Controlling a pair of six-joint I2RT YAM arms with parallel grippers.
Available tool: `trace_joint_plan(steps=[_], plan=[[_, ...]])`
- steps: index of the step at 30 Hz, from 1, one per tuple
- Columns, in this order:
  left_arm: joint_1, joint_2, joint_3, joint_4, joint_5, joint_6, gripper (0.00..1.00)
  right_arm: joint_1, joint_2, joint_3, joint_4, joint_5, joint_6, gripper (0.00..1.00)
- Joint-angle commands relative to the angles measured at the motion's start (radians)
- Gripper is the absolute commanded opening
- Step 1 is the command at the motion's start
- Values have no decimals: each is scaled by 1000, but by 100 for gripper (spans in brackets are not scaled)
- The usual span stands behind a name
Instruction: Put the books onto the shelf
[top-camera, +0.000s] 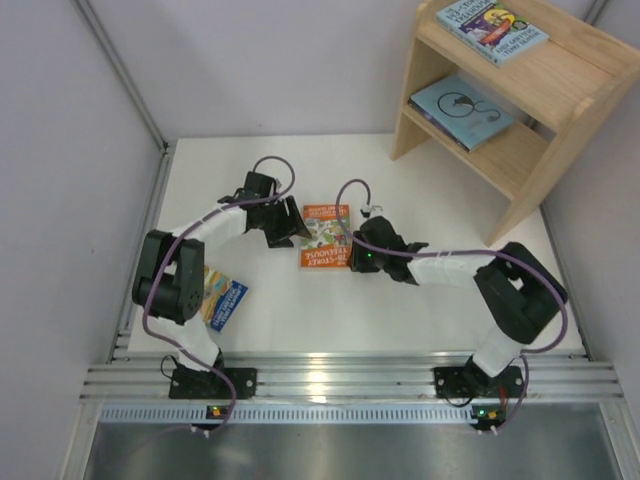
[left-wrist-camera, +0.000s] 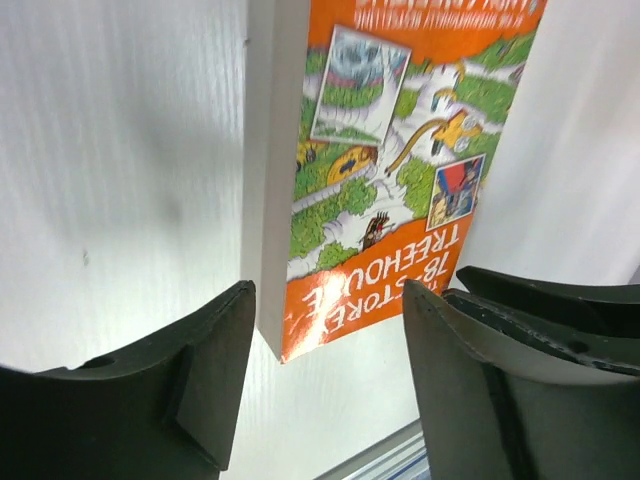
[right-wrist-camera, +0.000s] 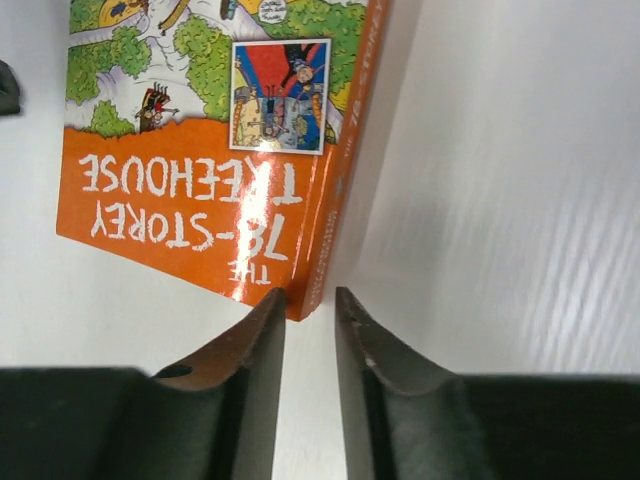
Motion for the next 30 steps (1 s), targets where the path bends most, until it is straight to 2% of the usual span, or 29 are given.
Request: trace_joint_plan(steps=[1, 4, 6, 12, 16, 23, 26, 27, 30], plan=[[16, -128, -25, -59, -39, -6, 67, 19, -154, -96, -28, 28, 23, 30], [16, -138, -32, -53, -9, 14, 74, 14, -222, -89, -127, 97, -26, 42], [15, -107, -32, -47, 40, 21, 74, -10, -249, -70, -147, 76, -32, 51], [15, -10, -28, -7, 59, 56, 71, -34, -210, -35, -107, -1, 29, 65], [15, 46, -28, 66, 151, 65, 70, -52, -136, 49, -87, -58, 25, 69], [15, 169, 30, 34, 159, 73, 68, -107, -55, 101, -49, -81, 59, 69], [21, 208, 31, 24, 166, 74, 56, -118, -19, 138, -64, -103, 68, 69], [24, 211, 29, 24, 163, 70, 44, -116, -4, 143, -65, -106, 74, 69], [48, 221, 17, 31, 175, 50, 28, -119, 25, 143, -42, -135, 101, 70]])
